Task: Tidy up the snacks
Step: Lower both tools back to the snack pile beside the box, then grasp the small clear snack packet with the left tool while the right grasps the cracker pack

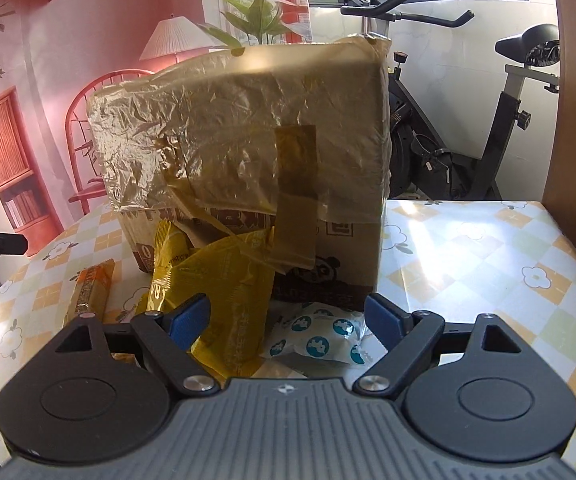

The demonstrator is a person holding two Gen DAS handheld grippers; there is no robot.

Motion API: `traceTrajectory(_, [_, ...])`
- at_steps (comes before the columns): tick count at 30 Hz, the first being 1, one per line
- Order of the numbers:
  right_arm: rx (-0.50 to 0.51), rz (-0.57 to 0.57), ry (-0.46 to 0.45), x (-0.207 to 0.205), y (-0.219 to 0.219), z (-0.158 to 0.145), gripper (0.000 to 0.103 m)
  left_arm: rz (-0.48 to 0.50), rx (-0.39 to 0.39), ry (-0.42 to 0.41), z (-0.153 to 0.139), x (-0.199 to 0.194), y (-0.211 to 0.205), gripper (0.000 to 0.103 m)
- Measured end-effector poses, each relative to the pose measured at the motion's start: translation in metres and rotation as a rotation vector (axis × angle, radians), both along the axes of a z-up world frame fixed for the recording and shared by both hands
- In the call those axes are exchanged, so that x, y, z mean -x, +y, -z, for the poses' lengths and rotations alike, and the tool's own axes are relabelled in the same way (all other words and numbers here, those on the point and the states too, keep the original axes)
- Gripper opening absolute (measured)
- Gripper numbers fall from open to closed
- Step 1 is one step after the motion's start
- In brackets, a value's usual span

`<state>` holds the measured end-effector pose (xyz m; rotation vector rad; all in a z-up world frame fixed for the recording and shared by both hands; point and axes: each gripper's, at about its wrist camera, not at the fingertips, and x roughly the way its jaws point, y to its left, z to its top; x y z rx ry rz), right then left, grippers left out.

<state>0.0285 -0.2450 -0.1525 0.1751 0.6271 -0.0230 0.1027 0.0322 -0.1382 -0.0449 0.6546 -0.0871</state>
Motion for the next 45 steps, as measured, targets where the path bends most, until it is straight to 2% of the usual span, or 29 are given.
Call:
traceTrajectory(10, [-0.047,0.014,0.129,0.001,-0.001,0.031,0.082,0.021,0.003,0.037,0.01,-0.001,-0.006,0.078])
traceTrajectory(19, [-0.044,-0.057,0.247,-0.008,0.02,0.053,0.082,0.044,0.005,0.089,0.024,0.0,-0.008,0.078])
traceTrajectory(22, [-0.021,-0.079,0.233,-0.006,0.021,0.054,0.08,0.057,0.005,0.107,0.029,0.001,-0.012,0.078])
traceTrajectory(23, [-0.006,-0.085,0.229,-0.006,0.02,0.054,0.074,0.063,0.004,0.114,0.03,0.001,-0.013,0.078])
traceTrajectory(24, [0.013,-0.093,0.227,-0.005,0.02,0.054,0.065,0.073,0.004,0.12,0.032,0.002,-0.015,0.076])
traceTrajectory(25, [0.028,-0.095,0.228,-0.004,0.02,0.053,0.063,0.086,0.005,0.122,0.033,0.003,-0.018,0.075])
traceTrajectory(26, [0.047,-0.092,0.224,-0.002,0.019,0.053,0.058,0.106,0.009,0.125,0.034,0.004,-0.021,0.068])
traceTrajectory(27, [0.056,-0.086,0.22,0.0,0.017,0.053,0.055,0.132,0.017,0.131,0.036,0.004,-0.024,0.057])
traceTrajectory(30, [0.054,-0.069,0.208,0.006,0.008,0.054,0.053,0.23,0.036,0.14,0.042,0.004,-0.037,0.043])
traceTrajectory(32, [0.055,-0.068,0.2,0.007,0.006,0.055,0.052,0.293,0.035,0.131,0.047,0.004,-0.048,0.039])
traceTrajectory(37, [0.049,-0.068,0.195,0.009,0.005,0.055,0.052,0.389,-0.007,0.156,0.065,0.002,-0.074,0.038])
traceTrajectory(45, [0.03,-0.064,0.183,0.015,0.0,0.055,0.051,0.428,-0.084,0.201,0.087,-0.007,-0.09,0.031])
